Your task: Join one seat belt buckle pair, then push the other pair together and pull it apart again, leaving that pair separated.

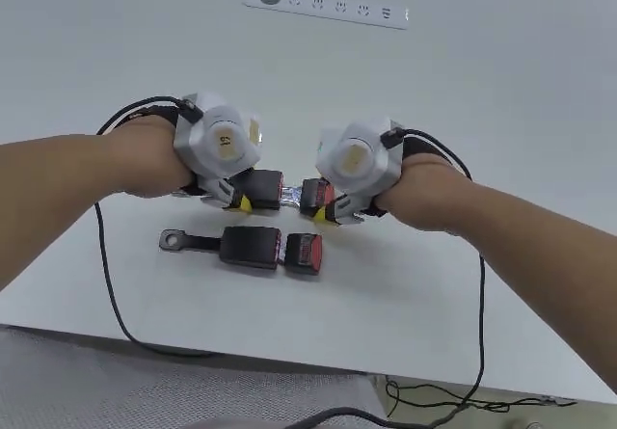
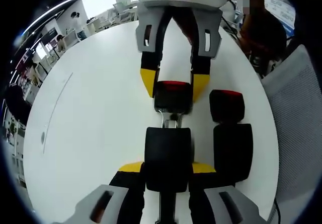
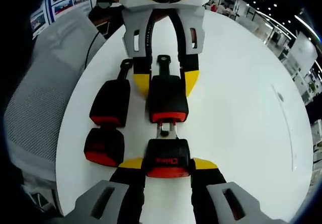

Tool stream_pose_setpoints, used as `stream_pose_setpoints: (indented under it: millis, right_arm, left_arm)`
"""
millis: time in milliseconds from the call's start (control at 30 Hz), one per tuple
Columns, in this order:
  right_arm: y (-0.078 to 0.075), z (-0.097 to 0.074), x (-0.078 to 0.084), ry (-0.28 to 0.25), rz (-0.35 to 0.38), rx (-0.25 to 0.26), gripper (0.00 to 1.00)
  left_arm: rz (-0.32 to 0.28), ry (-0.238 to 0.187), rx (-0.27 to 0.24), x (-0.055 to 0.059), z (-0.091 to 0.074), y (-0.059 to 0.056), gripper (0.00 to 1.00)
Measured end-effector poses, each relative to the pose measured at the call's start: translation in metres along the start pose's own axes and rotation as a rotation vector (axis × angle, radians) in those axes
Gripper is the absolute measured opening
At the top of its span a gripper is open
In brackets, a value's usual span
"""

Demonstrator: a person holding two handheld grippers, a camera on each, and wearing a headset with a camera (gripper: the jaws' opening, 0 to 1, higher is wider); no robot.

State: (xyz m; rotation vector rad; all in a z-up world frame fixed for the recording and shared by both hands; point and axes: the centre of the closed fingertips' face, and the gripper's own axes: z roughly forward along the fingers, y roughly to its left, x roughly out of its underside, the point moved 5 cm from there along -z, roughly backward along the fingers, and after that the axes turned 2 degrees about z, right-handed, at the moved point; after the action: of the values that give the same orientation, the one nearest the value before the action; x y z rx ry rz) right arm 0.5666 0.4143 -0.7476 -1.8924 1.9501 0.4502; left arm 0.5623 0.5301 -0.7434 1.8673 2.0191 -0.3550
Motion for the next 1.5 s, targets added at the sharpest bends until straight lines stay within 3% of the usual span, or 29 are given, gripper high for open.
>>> stream_pose_setpoints:
  millis: [467,767,1033,1500]
  right_arm:
    - [-0.001,0.004,-0.003,0.009,0.003,-0.015,0.30]
    - [-0.002,0.008,-0.012,-0.004,0.003,-0.011,0.29]
    - [-0.001,0.010,-0.017,0.016,-0.005,-0.011,0.29]
    - [-0.002,0.010,-0.016,0.021,0.000,-0.007,0.30]
  left_arm:
    - [0.041,0.005,0.026,0.001,0.002,0.002,0.33]
    - [0.031,0.007,0.022,0.002,0.003,0.003,0.32]
    - [0.015,0.002,0.021,0.003,0.003,0.003,0.32]
    - [-0.003,0.006,0.023,0.001,0.001,0.001,0.33]
